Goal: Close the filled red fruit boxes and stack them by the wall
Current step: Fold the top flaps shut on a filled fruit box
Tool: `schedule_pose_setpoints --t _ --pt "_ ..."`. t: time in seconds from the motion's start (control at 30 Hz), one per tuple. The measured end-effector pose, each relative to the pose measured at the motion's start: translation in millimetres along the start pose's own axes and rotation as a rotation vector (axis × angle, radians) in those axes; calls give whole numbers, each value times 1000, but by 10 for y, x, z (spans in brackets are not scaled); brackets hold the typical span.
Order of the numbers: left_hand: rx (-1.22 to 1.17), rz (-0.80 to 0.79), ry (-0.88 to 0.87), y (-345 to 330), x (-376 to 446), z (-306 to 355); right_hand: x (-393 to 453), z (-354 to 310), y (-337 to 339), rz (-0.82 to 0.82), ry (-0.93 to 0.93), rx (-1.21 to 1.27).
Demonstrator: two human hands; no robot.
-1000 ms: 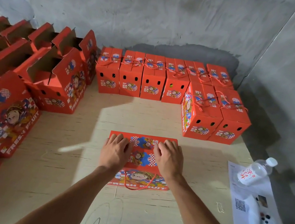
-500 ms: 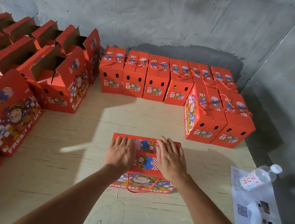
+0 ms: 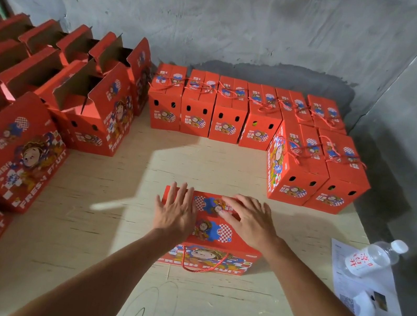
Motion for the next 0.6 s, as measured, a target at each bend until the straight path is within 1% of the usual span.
schedule_pose_setpoints --t 0.03,0.07,0.13,0.2,0.23,0.3,0.47,0.53,0.6 --pt "-7 -2 -5 -11 -1 1 -10 4 13 40 4 61" --pt "-17 35 -11 14 -16 1 -32 -9 35 109 30 97" --pt "-23 217 -37 155 -94 10 -93 -82 83 285 132 71" --pt "6 411 -68 266 -171 34 -142 -132 132 411 197 65" --pt "12 446 -62 285 -183 35 -141 -130 164 449 200 79" --pt "-30 405 -21 277 -150 2 -120 -113 201 470 184 108" --pt "-160 345 17 234 -34 -83 -83 -100 151 426 154 113" --pt "-150 339 21 227 8 -89 -40 -111 129 399 158 87" --pt "-50 323 -39 187 29 -5 9 -138 93 340 146 -1"
Point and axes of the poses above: each hand's wrist, its own x-axis towards the middle knuckle, its own y-axis out of the back of the hand, z = x × y, the point moved 8 cm from there along x, towards the middle knuckle, and after that the axes turned 14 degrees about x, right-handed, at the moved point
